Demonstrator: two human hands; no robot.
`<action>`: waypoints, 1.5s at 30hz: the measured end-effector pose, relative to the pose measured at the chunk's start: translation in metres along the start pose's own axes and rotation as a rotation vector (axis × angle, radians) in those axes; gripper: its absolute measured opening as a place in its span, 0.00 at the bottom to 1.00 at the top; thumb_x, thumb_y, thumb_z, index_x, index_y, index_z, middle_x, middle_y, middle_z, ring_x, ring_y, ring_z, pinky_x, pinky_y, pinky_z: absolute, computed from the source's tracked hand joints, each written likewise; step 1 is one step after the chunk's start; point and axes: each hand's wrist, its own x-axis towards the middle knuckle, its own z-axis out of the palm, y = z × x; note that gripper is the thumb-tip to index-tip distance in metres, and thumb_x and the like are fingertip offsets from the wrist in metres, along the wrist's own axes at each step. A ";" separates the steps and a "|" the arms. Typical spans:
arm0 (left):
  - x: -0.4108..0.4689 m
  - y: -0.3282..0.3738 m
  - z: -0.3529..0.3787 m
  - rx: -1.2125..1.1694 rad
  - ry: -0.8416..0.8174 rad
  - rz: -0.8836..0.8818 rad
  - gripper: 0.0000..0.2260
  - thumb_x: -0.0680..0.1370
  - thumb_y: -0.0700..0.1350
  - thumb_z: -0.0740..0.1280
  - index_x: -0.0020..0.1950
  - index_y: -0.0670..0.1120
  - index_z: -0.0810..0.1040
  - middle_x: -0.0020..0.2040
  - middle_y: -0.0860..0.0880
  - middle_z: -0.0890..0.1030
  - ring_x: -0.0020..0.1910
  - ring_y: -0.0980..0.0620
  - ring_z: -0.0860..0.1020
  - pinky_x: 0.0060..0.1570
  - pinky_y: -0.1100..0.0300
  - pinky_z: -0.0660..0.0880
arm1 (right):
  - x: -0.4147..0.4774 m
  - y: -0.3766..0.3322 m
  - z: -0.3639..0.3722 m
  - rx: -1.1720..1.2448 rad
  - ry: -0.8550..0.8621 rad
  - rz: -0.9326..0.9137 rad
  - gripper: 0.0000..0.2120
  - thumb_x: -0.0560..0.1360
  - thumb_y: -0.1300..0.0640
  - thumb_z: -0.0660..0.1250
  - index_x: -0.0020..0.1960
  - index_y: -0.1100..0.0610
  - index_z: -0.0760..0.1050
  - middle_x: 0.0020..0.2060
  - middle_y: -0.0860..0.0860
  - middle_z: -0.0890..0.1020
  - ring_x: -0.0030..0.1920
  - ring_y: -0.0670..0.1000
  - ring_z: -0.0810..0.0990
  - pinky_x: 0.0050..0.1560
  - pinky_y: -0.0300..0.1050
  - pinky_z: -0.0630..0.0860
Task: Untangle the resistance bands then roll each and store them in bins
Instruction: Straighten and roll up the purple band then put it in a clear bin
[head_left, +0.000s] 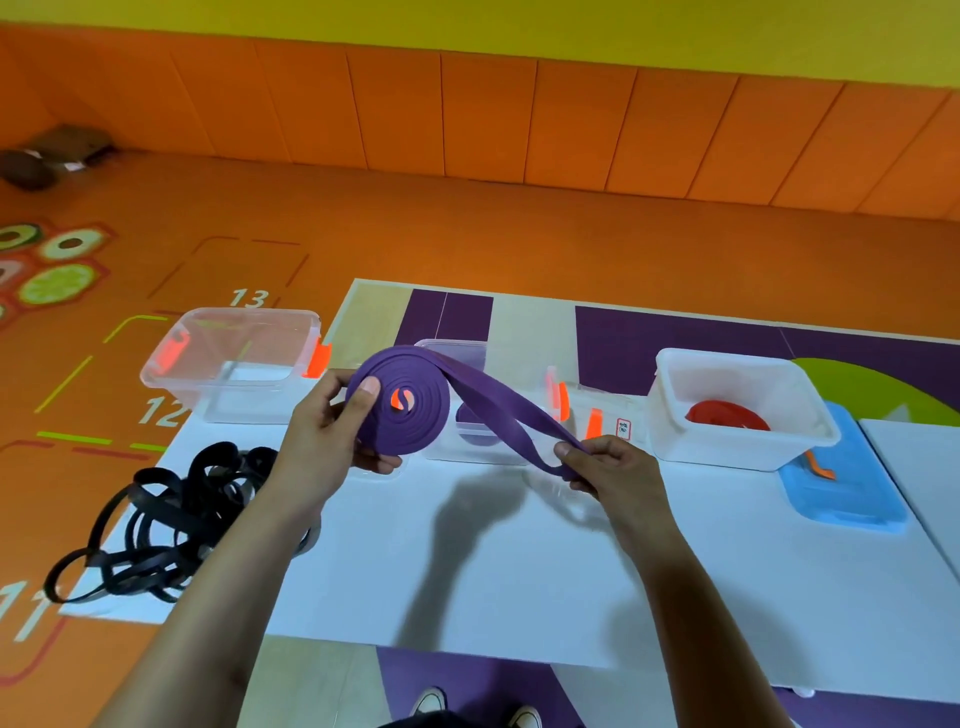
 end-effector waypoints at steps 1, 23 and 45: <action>0.000 -0.003 0.000 -0.003 0.005 -0.012 0.09 0.84 0.49 0.64 0.57 0.44 0.74 0.41 0.37 0.84 0.30 0.36 0.81 0.32 0.50 0.83 | 0.000 0.002 -0.001 0.046 0.005 0.016 0.15 0.71 0.59 0.79 0.50 0.68 0.80 0.40 0.59 0.87 0.39 0.54 0.83 0.50 0.47 0.82; 0.002 -0.014 0.007 -0.168 0.058 -0.161 0.15 0.83 0.50 0.64 0.60 0.39 0.74 0.44 0.40 0.83 0.31 0.36 0.82 0.33 0.54 0.83 | -0.006 0.009 -0.002 0.588 -0.384 0.204 0.18 0.68 0.43 0.78 0.38 0.56 0.78 0.40 0.52 0.78 0.45 0.50 0.81 0.55 0.51 0.71; -0.007 -0.028 0.044 -0.333 -0.073 -0.321 0.10 0.86 0.48 0.59 0.61 0.41 0.70 0.55 0.44 0.80 0.37 0.38 0.85 0.37 0.53 0.82 | -0.023 -0.005 0.054 -0.076 -0.290 -0.129 0.16 0.83 0.60 0.64 0.64 0.45 0.82 0.31 0.48 0.79 0.36 0.45 0.76 0.44 0.37 0.74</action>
